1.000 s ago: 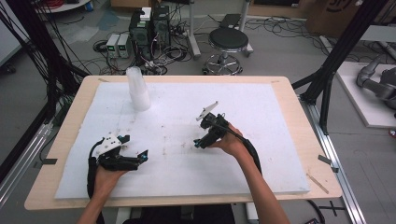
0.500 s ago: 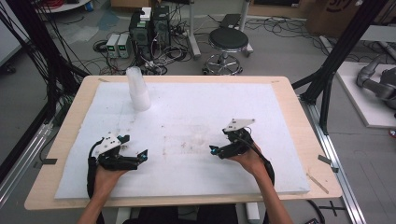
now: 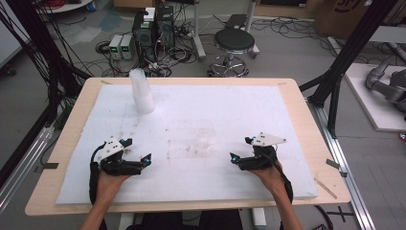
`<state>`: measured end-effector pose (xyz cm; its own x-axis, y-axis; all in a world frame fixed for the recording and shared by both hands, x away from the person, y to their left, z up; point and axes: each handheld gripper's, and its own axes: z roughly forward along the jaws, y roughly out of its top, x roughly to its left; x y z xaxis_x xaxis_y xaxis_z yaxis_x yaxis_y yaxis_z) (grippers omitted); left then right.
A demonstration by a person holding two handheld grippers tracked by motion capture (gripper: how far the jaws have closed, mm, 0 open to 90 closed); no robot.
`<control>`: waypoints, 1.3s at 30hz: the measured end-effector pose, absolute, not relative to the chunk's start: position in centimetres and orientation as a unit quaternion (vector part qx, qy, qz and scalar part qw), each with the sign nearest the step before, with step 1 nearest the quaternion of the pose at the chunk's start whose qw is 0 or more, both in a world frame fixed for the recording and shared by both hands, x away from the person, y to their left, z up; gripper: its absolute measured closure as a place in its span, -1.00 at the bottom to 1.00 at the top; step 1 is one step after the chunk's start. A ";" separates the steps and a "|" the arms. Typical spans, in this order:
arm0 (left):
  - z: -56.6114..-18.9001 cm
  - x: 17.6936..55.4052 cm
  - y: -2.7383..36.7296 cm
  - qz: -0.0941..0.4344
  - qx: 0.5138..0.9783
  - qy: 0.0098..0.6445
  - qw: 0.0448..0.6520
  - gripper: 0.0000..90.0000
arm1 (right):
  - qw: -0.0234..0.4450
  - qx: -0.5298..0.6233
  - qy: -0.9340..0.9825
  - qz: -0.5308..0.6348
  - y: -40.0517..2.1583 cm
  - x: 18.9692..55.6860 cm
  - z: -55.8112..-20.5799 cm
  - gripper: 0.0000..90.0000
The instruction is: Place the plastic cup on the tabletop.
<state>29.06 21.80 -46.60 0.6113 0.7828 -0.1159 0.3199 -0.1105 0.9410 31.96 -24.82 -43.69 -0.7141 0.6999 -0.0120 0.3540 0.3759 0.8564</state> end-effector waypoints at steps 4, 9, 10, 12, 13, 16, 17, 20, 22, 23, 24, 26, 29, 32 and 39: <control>-46.6 29.1 21.9 0.213 0.714 0.386 0.544 -0.96 | 0.201 0.330 0.801 0.457 -25.5 31.7 -44.0 -0.70; -46.6 29.0 21.7 0.221 0.716 0.382 0.541 -0.96 | 0.211 0.335 0.792 0.464 -26.3 31.4 -44.2 -0.70; -46.6 28.9 21.7 0.222 0.716 0.381 0.541 -0.96 | 0.214 0.336 0.789 0.468 -26.4 31.3 -44.2 -0.70; -46.6 28.9 21.7 0.222 0.714 0.382 0.543 -0.96 | 0.211 0.341 0.782 0.476 -26.7 31.3 -44.2 -0.70; -46.6 28.9 21.7 0.223 0.713 0.383 0.543 -0.96 | 0.215 0.345 0.779 0.477 -26.8 31.2 -44.2 -0.70; -46.6 28.9 21.8 0.223 0.712 0.383 0.546 -0.96 | 0.218 0.346 0.776 0.479 -26.9 31.2 -44.3 -0.70; -46.6 28.9 21.8 0.223 0.711 0.383 0.546 -0.96 | 0.219 0.346 0.775 0.481 -26.9 31.2 -44.4 -0.70; -46.6 28.8 21.8 0.225 0.712 0.381 0.546 -0.96 | 0.218 0.348 0.775 0.481 -27.0 31.3 -44.5 -0.70; -46.6 28.8 21.8 0.224 0.711 0.381 0.546 -0.96 | 0.219 0.347 0.774 0.482 -27.0 31.3 -44.5 -0.70; -46.6 28.8 21.8 0.224 0.711 0.381 0.547 -0.96 | 0.219 0.347 0.774 0.483 -27.0 31.3 -44.5 -0.70; -46.6 28.8 21.8 0.223 0.709 0.383 0.549 -0.96 | 0.219 0.347 0.774 0.482 -27.0 31.3 -44.5 -0.70; -46.6 28.8 21.9 0.222 0.709 0.383 0.550 -0.96 | 0.219 0.350 0.772 0.484 -27.0 31.2 -44.6 -0.70; -46.6 28.9 21.9 0.221 0.709 0.382 0.550 -0.96 | 0.219 0.350 0.772 0.483 -27.1 31.3 -44.7 -0.70; -46.6 28.9 22.0 0.218 0.707 0.384 0.553 -0.96 | 0.220 0.352 0.769 0.486 -27.1 31.3 -44.8 -0.70; -46.6 28.8 22.1 0.221 0.702 0.385 0.557 -0.96 | 0.219 0.356 0.766 0.489 -27.6 31.5 -45.2 -0.70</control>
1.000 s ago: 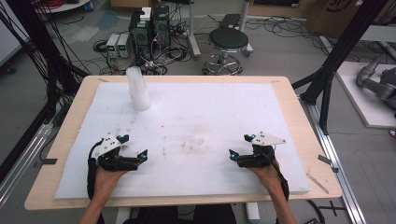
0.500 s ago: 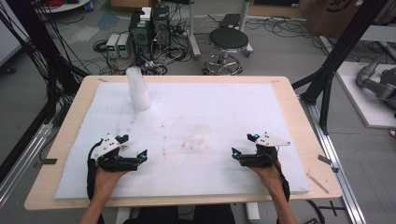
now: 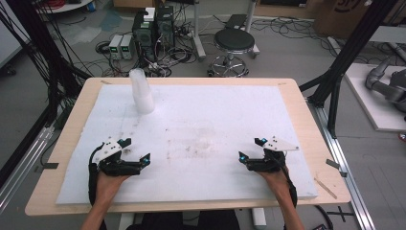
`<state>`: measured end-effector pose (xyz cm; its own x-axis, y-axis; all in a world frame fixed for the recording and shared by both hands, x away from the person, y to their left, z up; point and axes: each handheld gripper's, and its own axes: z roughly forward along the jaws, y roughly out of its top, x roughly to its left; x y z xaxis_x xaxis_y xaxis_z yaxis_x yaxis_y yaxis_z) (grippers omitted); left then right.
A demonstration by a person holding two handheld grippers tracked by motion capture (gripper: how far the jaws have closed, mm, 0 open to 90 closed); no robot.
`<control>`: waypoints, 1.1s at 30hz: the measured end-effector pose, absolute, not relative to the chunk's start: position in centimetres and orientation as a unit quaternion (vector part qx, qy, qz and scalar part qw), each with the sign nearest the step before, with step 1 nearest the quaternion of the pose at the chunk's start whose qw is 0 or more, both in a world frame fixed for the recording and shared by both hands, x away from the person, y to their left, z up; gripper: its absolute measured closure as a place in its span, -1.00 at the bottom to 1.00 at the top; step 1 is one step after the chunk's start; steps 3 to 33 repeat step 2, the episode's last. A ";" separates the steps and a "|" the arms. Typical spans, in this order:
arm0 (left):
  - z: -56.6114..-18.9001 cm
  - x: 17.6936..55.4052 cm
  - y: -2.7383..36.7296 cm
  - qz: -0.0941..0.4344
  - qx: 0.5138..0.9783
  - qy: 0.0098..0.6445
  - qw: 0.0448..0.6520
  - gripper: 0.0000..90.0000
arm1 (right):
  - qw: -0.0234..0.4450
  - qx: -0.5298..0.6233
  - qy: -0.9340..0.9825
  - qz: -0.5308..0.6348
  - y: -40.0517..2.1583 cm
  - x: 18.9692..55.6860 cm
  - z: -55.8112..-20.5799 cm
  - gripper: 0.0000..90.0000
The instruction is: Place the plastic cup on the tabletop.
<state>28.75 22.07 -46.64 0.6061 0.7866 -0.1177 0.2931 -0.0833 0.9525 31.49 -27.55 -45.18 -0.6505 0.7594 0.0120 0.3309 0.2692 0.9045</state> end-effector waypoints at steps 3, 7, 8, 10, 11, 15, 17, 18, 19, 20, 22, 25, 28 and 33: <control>-46.7 28.7 22.1 0.221 0.702 0.382 0.559 -0.96 | 0.220 0.358 0.763 0.492 -27.7 31.5 -45.2 -0.70; -46.7 28.7 22.1 0.221 0.702 0.382 0.559 -0.96 | 0.220 0.358 0.763 0.492 -27.7 31.5 -45.2 -0.70; -46.7 28.7 22.1 0.221 0.702 0.382 0.559 -0.96 | 0.220 0.358 0.763 0.492 -27.7 31.5 -45.2 -0.70; -46.7 28.7 22.1 0.221 0.702 0.382 0.559 -0.96 | 0.220 0.358 0.763 0.492 -27.7 31.5 -45.2 -0.70; -46.7 28.7 22.1 0.221 0.702 0.382 0.559 -0.96 | 0.220 0.358 0.763 0.492 -27.7 31.5 -45.2 -0.70; -46.7 28.7 22.1 0.221 0.702 0.382 0.559 -0.96 | 0.220 0.358 0.763 0.492 -27.7 31.5 -45.2 -0.70; -46.7 28.7 22.1 0.221 0.702 0.382 0.559 -0.96 | 0.220 0.358 0.763 0.492 -27.7 31.5 -45.2 -0.70; -46.7 28.7 22.1 0.221 0.702 0.382 0.559 -0.96 | 0.220 0.358 0.763 0.492 -27.7 31.5 -45.2 -0.70; -46.7 28.7 22.1 0.221 0.702 0.382 0.559 -0.96 | 0.220 0.358 0.763 0.492 -27.7 31.5 -45.2 -0.70; -46.7 28.7 22.1 0.221 0.702 0.382 0.559 -0.96 | 0.220 0.358 0.763 0.492 -27.7 31.5 -45.2 -0.70; -46.7 28.7 22.1 0.221 0.702 0.382 0.559 -0.96 | 0.220 0.358 0.763 0.492 -27.7 31.5 -45.2 -0.70; -46.7 28.7 22.1 0.221 0.702 0.382 0.559 -0.96 | 0.220 0.358 0.763 0.492 -27.7 31.5 -45.2 -0.70; -46.7 28.7 22.1 0.221 0.702 0.382 0.559 -0.96 | 0.220 0.358 0.763 0.492 -27.7 31.5 -45.2 -0.70; -46.7 28.7 22.1 0.221 0.702 0.382 0.559 -0.96 | 0.220 0.358 0.763 0.492 -27.7 31.5 -45.2 -0.70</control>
